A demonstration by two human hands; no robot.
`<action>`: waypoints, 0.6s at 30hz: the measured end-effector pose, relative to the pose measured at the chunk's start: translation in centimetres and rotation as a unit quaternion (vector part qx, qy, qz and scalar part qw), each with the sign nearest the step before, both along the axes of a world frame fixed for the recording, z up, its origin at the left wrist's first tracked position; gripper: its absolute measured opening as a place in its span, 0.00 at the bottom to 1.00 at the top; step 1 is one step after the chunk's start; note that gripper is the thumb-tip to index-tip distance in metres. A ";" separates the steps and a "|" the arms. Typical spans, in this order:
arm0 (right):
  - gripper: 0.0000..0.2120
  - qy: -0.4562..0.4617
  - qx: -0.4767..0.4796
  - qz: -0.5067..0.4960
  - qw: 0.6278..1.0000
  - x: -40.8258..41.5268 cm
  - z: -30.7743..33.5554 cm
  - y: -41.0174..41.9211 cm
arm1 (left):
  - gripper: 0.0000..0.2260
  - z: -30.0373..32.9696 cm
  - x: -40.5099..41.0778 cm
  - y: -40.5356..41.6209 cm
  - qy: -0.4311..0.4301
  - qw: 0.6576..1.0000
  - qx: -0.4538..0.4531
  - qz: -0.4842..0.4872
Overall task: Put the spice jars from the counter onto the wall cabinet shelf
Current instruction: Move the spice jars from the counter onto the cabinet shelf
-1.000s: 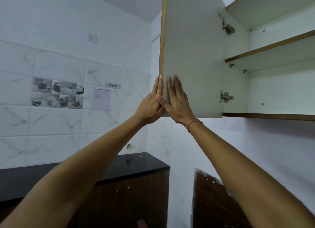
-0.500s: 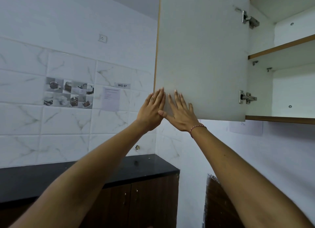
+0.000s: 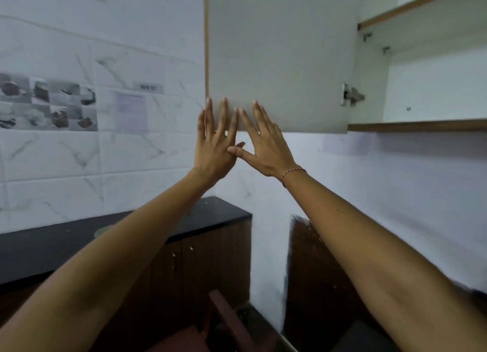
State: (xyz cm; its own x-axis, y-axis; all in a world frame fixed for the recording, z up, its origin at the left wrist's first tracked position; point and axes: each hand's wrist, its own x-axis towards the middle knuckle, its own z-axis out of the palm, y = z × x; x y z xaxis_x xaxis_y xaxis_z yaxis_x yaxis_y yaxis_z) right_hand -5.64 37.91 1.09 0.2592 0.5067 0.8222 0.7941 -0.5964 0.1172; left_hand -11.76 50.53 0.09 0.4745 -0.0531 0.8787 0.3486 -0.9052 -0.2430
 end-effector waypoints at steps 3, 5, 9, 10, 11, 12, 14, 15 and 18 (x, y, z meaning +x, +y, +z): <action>0.40 0.011 0.027 -0.017 0.999 -0.1 -3.4 -3.1 | 0.30 -3.0 1.4 -3.3 -0.011 0.998 -0.015 -0.054; 0.40 0.029 0.028 -0.043 0.998 0.1 -6.2 -5.7 | 0.30 -5.7 2.4 -5.5 0.021 0.994 -0.031 -0.105; 0.40 0.094 0.018 -0.108 0.990 -0.2 -13.1 -11.1 | 0.31 -12.6 3.6 -10.3 0.119 0.967 -0.084 -0.207; 0.40 0.116 0.019 -0.121 0.986 -0.4 -15.2 -12.5 | 0.32 -14.7 3.5 -11.6 0.150 0.955 -0.098 -0.237; 0.40 0.140 0.016 -0.135 0.981 -0.8 -17.4 -13.8 | 0.32 -17.0 3.3 -12.8 0.183 0.938 -0.113 -0.272; 0.40 0.164 0.011 -0.149 0.975 -1.3 -19.6 -15.2 | 0.32 -19.5 3.0 -14.0 0.214 0.918 -0.125 -0.308; 0.40 0.201 -0.006 -0.180 0.963 -2.6 -23.9 -17.8 | 0.31 -24.3 2.3 -16.0 0.271 0.878 -0.141 -0.369; 0.40 0.221 -0.013 -0.193 0.956 -3.5 -26.4 -19.2 | 0.31 -27.0 1.8 -17.1 0.306 0.856 -0.146 -0.392; 0.40 0.306 0.002 -0.214 0.928 -7.6 -33.8 -22.9 | 0.29 -35.0 -0.8 -20.3 0.405 0.779 -0.188 -0.440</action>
